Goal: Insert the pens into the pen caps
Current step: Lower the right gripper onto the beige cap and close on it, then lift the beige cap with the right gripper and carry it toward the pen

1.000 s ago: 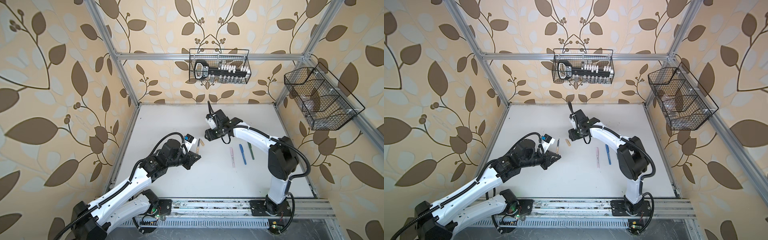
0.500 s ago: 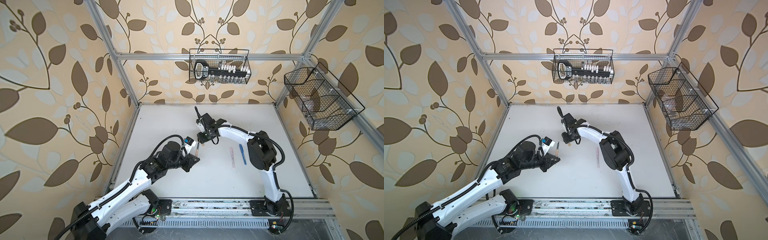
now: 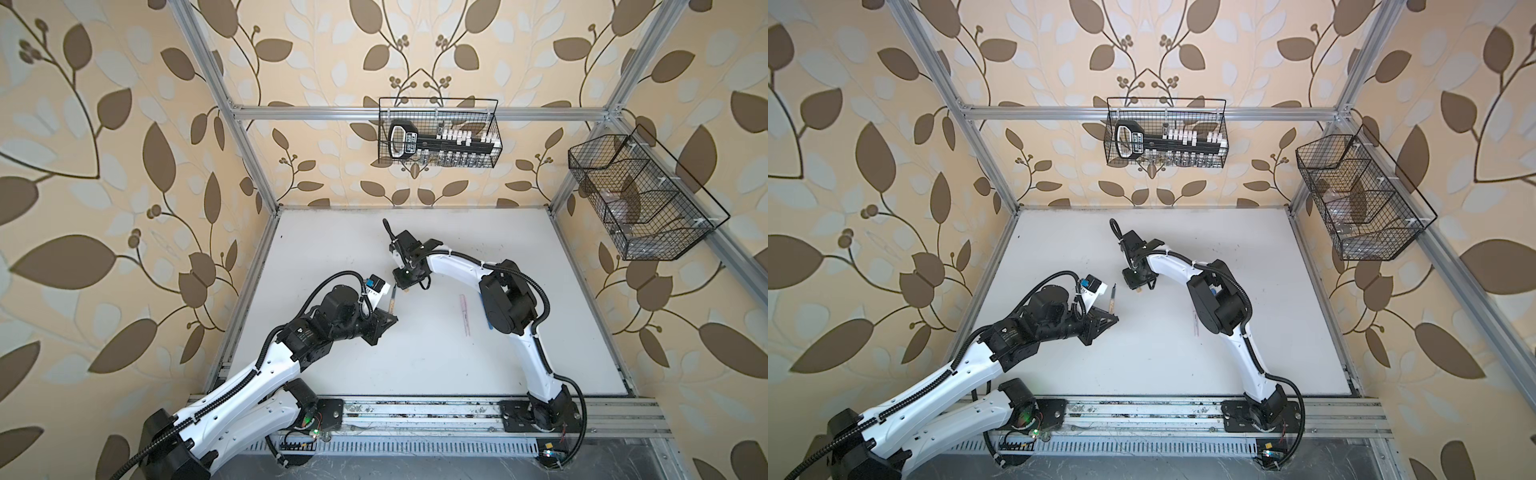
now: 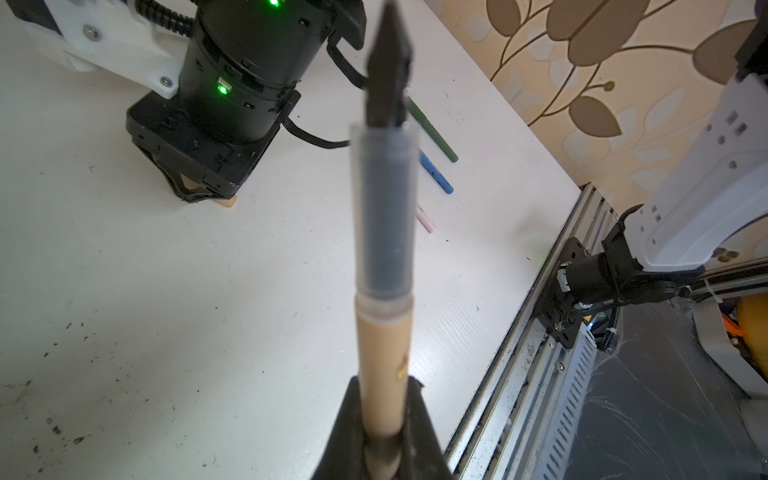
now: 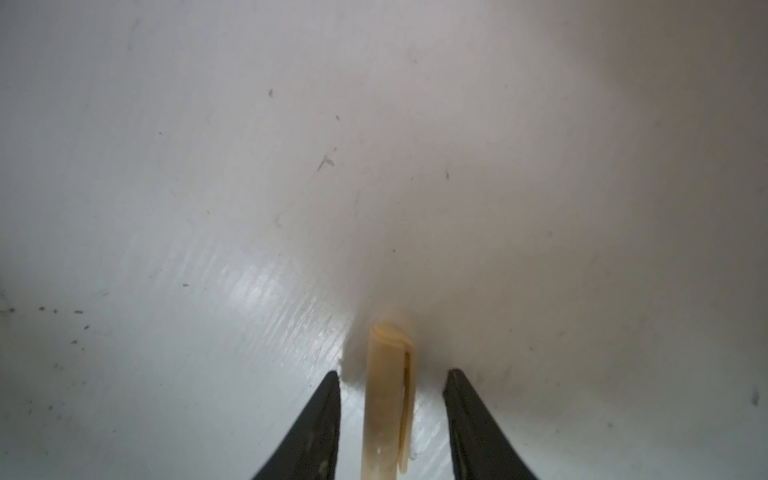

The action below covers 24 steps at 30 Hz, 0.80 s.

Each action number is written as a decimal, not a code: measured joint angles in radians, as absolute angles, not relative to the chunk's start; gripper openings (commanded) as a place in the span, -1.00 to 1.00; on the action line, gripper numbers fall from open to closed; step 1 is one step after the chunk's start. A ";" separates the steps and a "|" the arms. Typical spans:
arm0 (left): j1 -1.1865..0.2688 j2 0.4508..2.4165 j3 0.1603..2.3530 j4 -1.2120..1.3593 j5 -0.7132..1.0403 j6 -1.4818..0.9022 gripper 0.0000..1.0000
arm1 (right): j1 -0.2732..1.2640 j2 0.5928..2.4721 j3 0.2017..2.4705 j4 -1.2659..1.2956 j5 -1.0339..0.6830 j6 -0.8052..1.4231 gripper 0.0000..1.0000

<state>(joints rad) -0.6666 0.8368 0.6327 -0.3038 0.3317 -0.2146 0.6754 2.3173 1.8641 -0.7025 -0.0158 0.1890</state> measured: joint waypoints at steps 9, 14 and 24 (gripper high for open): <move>-0.667 0.837 0.632 -0.303 0.331 -0.215 -1.00 | 0.699 2.383 1.969 -0.749 0.051 0.175 -0.42; -0.667 0.831 0.632 -0.303 0.329 -0.215 -1.00 | 0.699 2.386 1.980 -0.776 0.084 0.171 -0.45; -0.667 0.831 0.621 -0.300 0.328 -0.214 -1.00 | 0.707 2.386 1.982 -0.791 0.122 0.159 -0.55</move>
<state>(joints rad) -0.6666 0.8310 0.6209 -0.2996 0.3283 -0.2138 0.7067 2.3856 1.9816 -0.7906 0.1219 0.1589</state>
